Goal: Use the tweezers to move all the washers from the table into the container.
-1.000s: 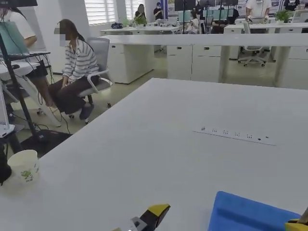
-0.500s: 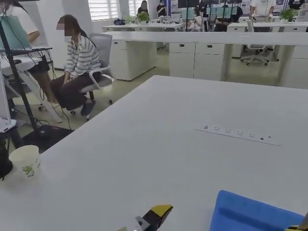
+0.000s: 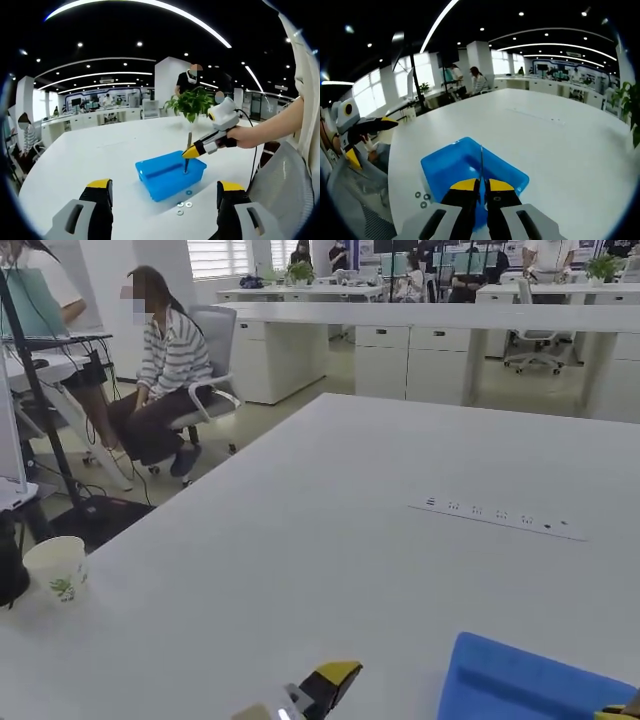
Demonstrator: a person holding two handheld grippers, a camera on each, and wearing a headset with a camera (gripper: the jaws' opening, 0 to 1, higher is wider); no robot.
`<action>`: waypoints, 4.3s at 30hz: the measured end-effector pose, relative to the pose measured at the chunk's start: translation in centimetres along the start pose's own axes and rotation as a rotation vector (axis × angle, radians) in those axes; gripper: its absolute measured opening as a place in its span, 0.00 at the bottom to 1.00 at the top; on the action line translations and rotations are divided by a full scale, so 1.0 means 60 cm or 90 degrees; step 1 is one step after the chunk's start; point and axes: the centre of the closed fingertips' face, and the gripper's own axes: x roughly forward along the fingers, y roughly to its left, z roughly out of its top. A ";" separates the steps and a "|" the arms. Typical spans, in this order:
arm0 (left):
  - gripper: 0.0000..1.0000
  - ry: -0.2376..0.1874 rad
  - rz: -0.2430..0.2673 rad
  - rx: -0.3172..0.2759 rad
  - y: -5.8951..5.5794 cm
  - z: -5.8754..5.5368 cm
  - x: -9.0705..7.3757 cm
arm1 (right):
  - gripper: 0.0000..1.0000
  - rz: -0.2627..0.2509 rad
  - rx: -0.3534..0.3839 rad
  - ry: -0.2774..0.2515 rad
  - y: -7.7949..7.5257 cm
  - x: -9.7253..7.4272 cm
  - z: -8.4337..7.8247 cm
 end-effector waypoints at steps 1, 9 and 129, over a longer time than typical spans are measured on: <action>0.87 0.000 0.000 -0.001 0.000 0.000 0.000 | 0.03 0.000 -0.001 -0.003 0.002 -0.002 0.002; 0.87 0.000 -0.003 -0.002 -0.002 0.000 0.000 | 0.03 0.008 0.004 -0.038 0.021 -0.021 0.027; 0.79 0.032 -0.012 0.010 -0.005 -0.014 -0.001 | 0.03 0.089 -0.077 0.036 0.171 -0.006 -0.068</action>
